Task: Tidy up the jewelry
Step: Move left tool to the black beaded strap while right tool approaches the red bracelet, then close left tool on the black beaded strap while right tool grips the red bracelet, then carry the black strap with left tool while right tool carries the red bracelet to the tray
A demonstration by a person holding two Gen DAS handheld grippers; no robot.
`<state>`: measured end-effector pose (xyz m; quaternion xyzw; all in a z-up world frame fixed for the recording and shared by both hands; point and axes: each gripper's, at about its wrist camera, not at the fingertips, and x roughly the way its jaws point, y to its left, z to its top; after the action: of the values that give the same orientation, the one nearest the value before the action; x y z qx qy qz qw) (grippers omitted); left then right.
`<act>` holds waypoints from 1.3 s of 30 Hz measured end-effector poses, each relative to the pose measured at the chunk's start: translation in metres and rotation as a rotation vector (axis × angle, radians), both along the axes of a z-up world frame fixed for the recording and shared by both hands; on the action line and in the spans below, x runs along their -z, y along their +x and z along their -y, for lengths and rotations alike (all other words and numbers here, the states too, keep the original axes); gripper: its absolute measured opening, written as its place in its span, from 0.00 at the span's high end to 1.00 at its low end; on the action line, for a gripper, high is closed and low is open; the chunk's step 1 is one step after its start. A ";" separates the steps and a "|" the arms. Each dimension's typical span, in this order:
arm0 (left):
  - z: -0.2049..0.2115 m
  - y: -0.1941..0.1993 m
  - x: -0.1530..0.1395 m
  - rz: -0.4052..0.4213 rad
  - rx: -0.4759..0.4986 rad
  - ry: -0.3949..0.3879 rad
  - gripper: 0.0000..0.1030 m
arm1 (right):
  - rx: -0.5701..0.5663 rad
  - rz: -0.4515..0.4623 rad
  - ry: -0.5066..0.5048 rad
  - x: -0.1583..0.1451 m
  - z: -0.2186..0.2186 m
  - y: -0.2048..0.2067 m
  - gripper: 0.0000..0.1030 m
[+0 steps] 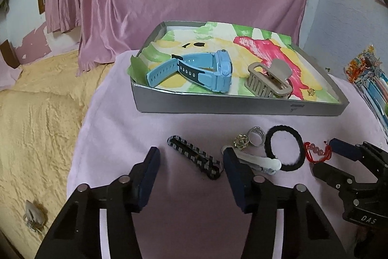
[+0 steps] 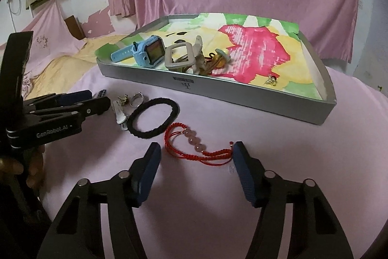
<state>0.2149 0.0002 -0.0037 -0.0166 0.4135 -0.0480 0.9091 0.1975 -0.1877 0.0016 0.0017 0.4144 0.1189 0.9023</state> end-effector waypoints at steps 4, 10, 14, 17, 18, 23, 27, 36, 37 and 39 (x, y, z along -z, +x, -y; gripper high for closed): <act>-0.001 0.002 0.000 0.004 -0.007 -0.004 0.72 | -0.002 0.002 0.001 0.001 -0.001 -0.001 0.50; -0.005 0.001 0.000 0.005 -0.015 -0.027 0.85 | -0.016 0.006 0.012 0.002 -0.003 -0.001 0.62; -0.004 -0.002 0.000 0.006 -0.004 -0.026 0.85 | -0.031 0.012 0.009 0.002 -0.006 -0.002 0.74; -0.003 -0.006 0.000 0.008 0.003 -0.020 0.85 | -0.047 0.017 -0.004 0.002 -0.009 -0.003 0.80; -0.002 -0.007 0.000 0.010 0.005 -0.017 0.85 | -0.053 0.017 -0.003 0.002 -0.010 -0.004 0.81; 0.004 -0.015 0.001 0.007 0.030 -0.026 0.85 | -0.067 0.016 0.005 0.001 -0.010 -0.008 0.84; 0.009 -0.025 0.001 0.014 0.058 -0.037 0.85 | -0.073 0.016 0.017 0.002 -0.011 -0.013 0.84; 0.013 -0.044 0.001 0.021 0.112 -0.118 0.85 | -0.073 0.025 0.081 0.004 -0.008 -0.026 0.87; 0.015 -0.048 0.001 0.022 0.126 -0.137 0.85 | -0.072 0.026 0.086 0.004 -0.008 -0.027 0.87; 0.019 -0.054 0.002 0.023 0.147 -0.150 0.85 | -0.071 0.028 0.094 0.005 -0.007 -0.028 0.87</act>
<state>0.1607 -0.0186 -0.0059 -0.0539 0.3982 -0.1455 0.9041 0.1695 -0.1809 -0.0038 0.0278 0.3954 0.1699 0.9022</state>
